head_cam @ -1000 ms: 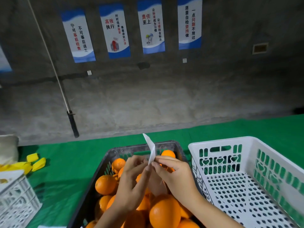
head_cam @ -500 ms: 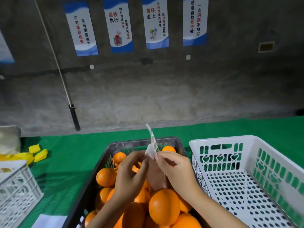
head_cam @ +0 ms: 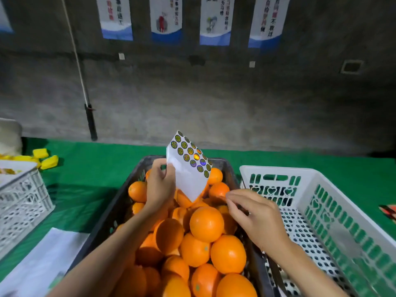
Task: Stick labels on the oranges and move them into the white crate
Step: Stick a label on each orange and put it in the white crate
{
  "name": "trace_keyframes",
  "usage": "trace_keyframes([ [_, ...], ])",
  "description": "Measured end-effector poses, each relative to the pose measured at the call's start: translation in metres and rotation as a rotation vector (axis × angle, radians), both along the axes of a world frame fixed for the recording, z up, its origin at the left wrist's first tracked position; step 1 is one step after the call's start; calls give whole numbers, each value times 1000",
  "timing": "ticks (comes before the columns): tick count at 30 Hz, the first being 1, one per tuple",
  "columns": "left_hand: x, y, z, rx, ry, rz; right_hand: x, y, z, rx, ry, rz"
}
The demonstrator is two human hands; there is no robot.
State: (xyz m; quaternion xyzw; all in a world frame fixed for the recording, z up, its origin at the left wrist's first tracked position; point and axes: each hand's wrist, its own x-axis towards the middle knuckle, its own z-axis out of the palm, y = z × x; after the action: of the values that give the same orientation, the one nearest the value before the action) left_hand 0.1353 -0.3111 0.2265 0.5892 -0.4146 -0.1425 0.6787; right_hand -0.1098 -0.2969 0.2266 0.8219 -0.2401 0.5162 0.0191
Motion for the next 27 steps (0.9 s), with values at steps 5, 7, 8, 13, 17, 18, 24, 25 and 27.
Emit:
trace_keyframes([
  [5,11,4,4,20,-55,28,-1,30,-10,-401,332,-50],
  [7,16,8,2,51,-65,96,2,37,-15,-441,376,-83],
  [8,18,11,1,68,-75,119,4,39,-16,-449,385,-99],
  [13,23,25,-10,123,-150,99,6,38,-21,-454,404,-198],
  [17,24,27,-13,116,-105,61,9,38,-22,-403,441,-207],
  [18,25,26,-14,106,-100,48,10,39,-21,-384,447,-188],
  [24,24,26,-14,95,-105,42,8,45,-19,-185,435,-127],
  [25,23,26,-15,103,-112,57,8,45,-19,-162,462,-132],
  [27,22,27,-15,116,-117,75,11,47,-17,-122,559,-135],
])
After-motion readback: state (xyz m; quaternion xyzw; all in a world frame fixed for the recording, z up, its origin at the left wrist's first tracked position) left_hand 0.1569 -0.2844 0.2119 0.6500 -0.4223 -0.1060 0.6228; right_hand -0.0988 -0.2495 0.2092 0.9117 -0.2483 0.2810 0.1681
